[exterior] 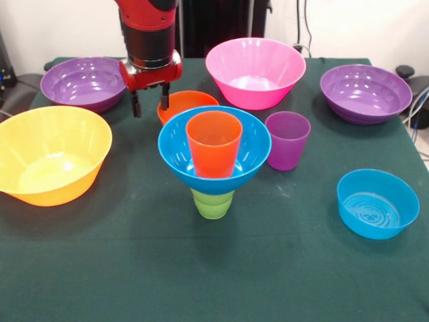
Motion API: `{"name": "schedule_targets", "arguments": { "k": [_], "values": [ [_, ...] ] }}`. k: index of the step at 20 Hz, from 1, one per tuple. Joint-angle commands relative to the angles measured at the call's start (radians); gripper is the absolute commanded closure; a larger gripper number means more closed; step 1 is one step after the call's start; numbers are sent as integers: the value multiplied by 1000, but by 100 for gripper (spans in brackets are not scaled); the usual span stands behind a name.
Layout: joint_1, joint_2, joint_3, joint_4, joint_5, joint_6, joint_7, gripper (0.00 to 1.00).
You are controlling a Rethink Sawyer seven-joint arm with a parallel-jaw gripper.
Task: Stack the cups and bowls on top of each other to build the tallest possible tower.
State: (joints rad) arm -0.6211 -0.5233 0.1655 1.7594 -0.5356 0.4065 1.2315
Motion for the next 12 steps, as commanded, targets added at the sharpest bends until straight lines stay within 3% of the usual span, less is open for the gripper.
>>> {"name": "schedule_targets", "arguments": {
  "k": [1,12],
  "values": [
    [4,34,104,-29,-9,20,19,0],
    [41,95,88,-58,-38,-122,91,0]
  ]
}}
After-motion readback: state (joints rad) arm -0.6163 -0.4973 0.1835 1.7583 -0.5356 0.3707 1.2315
